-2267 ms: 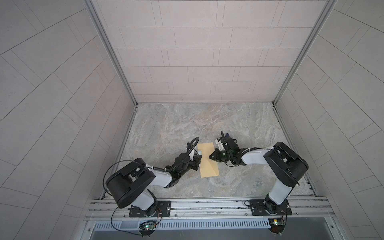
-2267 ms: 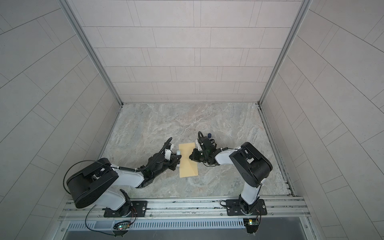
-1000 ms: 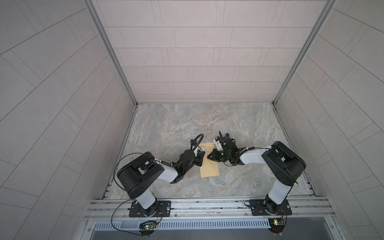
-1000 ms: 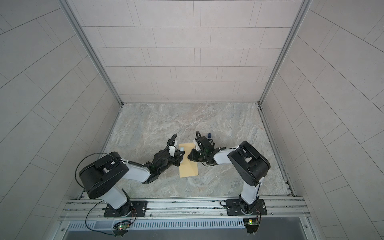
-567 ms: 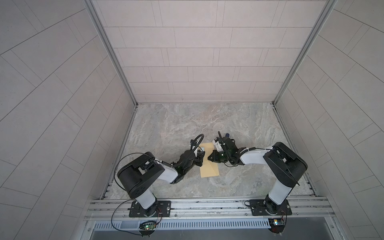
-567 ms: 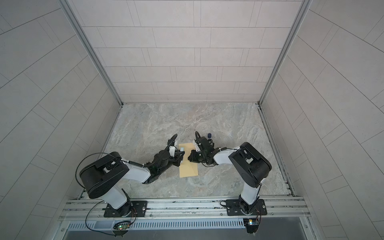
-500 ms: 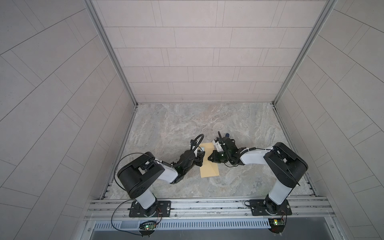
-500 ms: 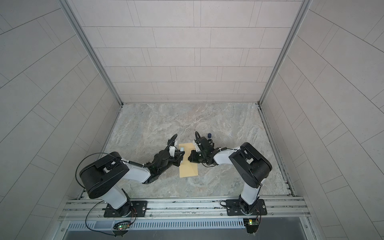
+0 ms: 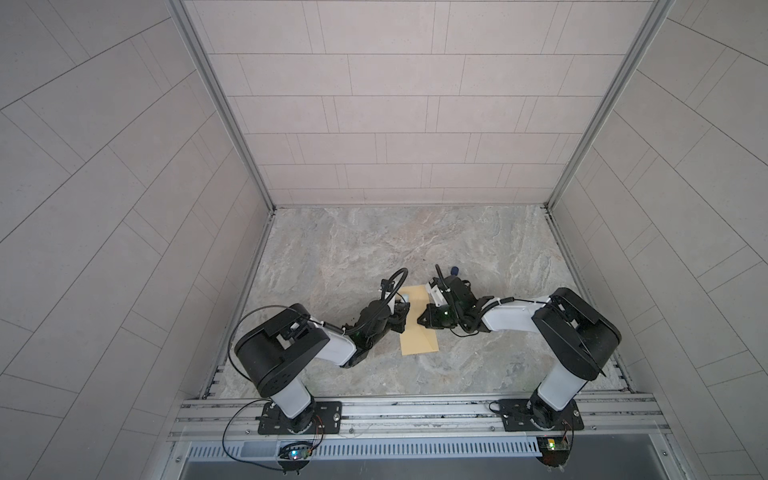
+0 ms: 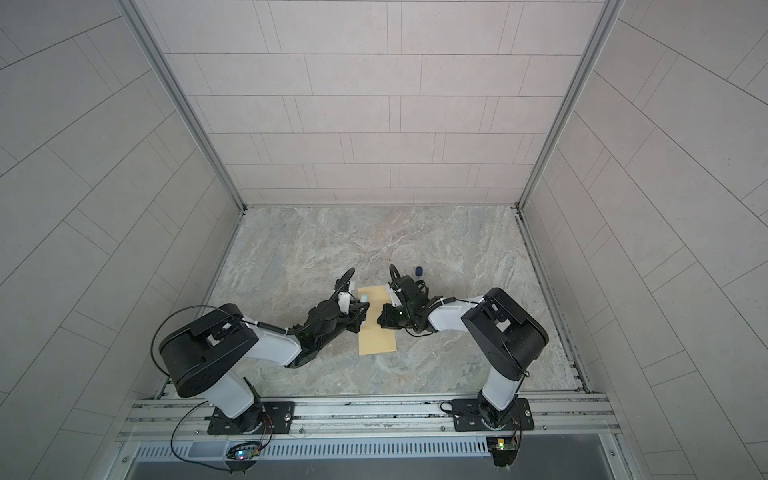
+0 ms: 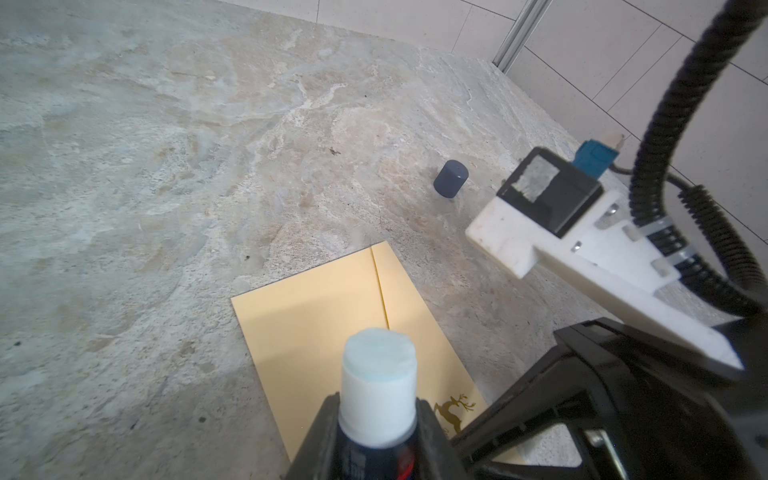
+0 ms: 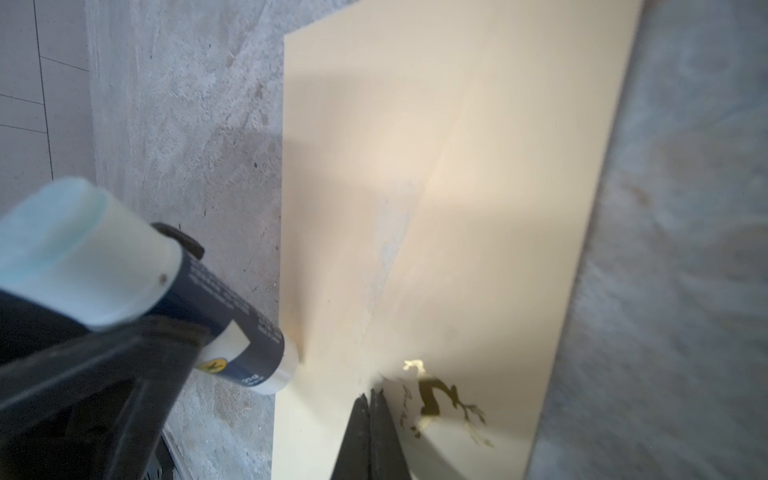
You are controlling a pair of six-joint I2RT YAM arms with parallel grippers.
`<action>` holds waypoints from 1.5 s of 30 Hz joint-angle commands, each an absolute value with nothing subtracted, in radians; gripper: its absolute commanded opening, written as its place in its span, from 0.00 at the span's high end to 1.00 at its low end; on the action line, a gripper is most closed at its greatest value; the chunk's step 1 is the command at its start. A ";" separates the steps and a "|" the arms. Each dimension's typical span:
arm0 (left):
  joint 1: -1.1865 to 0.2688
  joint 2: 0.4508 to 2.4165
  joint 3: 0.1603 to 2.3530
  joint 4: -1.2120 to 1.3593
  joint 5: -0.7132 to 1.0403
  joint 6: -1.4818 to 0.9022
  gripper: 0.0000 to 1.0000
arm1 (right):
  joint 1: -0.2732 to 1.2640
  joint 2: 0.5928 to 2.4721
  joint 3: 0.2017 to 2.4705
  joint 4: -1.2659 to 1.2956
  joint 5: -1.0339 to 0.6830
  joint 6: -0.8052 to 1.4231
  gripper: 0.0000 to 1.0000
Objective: Place the letter into the envelope and seal it
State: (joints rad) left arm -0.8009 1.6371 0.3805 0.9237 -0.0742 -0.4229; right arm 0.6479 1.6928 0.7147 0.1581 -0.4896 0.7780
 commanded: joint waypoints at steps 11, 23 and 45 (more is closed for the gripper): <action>-0.804 1.652 0.370 0.909 -0.107 -0.419 1.00 | 0.664 1.680 0.634 -0.013 -0.440 0.739 1.00; -0.803 1.651 0.370 0.908 -0.112 -0.420 1.00 | 0.672 1.636 0.566 -0.035 -0.430 0.733 1.00; -0.804 1.647 0.371 0.907 -0.114 -0.422 1.00 | 0.684 1.523 0.646 -0.087 -0.444 0.734 1.00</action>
State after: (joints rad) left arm -0.8055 1.6371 0.3801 0.9234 -0.0875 -0.4301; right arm 0.6785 1.5501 0.6201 0.0429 -0.4675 0.7395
